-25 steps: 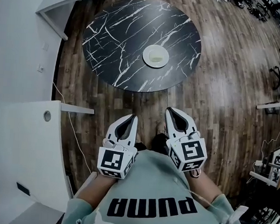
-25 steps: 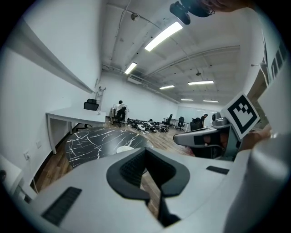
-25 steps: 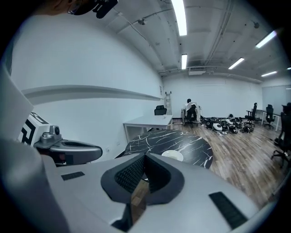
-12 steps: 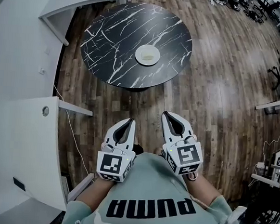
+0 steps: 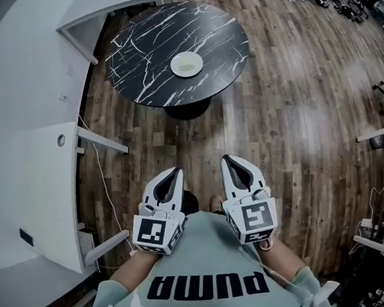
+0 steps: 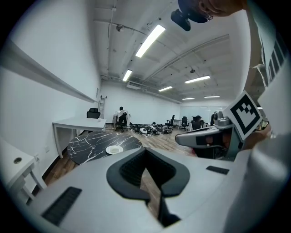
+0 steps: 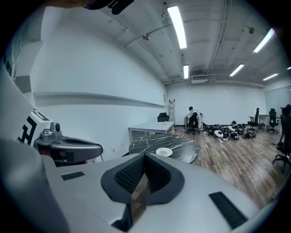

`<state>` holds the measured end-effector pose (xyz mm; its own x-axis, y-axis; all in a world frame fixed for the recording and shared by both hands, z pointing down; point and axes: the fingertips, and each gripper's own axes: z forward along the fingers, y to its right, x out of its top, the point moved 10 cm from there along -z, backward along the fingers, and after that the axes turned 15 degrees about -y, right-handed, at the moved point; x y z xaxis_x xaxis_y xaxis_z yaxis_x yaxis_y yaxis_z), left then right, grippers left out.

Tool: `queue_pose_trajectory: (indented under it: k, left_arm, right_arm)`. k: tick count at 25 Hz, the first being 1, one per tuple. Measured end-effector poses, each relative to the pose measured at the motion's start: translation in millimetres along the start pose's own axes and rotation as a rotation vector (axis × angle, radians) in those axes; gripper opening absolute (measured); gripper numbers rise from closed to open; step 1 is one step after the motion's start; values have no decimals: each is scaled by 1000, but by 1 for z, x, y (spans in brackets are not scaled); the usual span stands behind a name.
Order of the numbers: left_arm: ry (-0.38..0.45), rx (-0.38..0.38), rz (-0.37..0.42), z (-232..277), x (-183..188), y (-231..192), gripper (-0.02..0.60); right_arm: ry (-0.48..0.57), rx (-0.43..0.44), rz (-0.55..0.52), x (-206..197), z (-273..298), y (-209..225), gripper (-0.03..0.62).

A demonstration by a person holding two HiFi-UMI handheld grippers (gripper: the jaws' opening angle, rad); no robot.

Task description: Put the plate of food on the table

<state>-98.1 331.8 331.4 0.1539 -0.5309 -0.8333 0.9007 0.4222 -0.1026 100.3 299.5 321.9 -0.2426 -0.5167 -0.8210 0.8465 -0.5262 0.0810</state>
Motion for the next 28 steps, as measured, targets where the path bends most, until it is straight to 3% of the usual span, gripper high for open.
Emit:
queue_pose_trajectory:
  k: [13, 28]
  left_arm:
    - [2, 68, -39, -14, -34, 43, 6]
    - [-16, 82, -33, -11, -40, 40, 6]
  right_arm:
    - [-55, 51, -32, -49, -29, 3, 8]
    - [-58, 25, -30, -53, -26, 7, 8]
